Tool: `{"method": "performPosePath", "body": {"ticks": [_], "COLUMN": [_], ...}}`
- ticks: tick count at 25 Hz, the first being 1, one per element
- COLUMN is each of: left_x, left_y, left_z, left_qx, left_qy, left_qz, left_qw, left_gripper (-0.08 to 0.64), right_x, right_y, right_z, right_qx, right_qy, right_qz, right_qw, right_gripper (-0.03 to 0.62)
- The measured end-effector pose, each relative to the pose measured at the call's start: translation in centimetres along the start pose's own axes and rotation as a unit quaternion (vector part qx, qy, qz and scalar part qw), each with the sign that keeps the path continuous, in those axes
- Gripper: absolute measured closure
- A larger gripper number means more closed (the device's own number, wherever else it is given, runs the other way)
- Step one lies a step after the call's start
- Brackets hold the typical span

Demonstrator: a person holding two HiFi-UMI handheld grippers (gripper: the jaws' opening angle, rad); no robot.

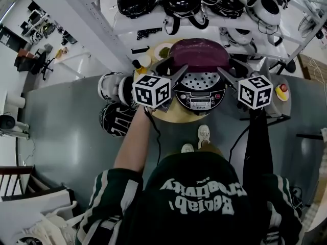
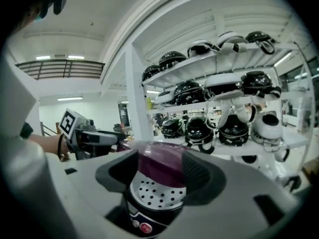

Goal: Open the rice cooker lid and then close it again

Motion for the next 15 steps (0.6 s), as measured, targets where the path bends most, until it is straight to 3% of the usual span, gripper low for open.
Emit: {"method": "performPosePath", "body": {"ticks": [2, 15], "left_x": [0.2, 0.9], "left_y": [-0.3, -1.0], "left_z": [-1.1, -5.8], "left_qx": [-0.007, -0.032], "left_qy": [0.0, -0.031], "left_qz": [-0.002, 0.005], "left_qw": [1.0, 0.999], "left_gripper": [0.314, 0.314], "right_x": [-1.1, -2.6], "right_y": [0.2, 0.8], "right_z": [-0.9, -5.5], "right_qx": [-0.003, -0.03], "right_qy": [0.005, 0.036], "right_qz": [0.013, 0.006], "right_qw": [1.0, 0.999], "right_gripper": [0.299, 0.301]}}
Point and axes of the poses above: the fingertips, and each gripper's own axes: y forward along the fingers, x to its right, z out of its top, the point moved 1 cm from there along -y, backward along the fingers, and after that the axes turned 9 degrees about z, right-handed, at the moved point
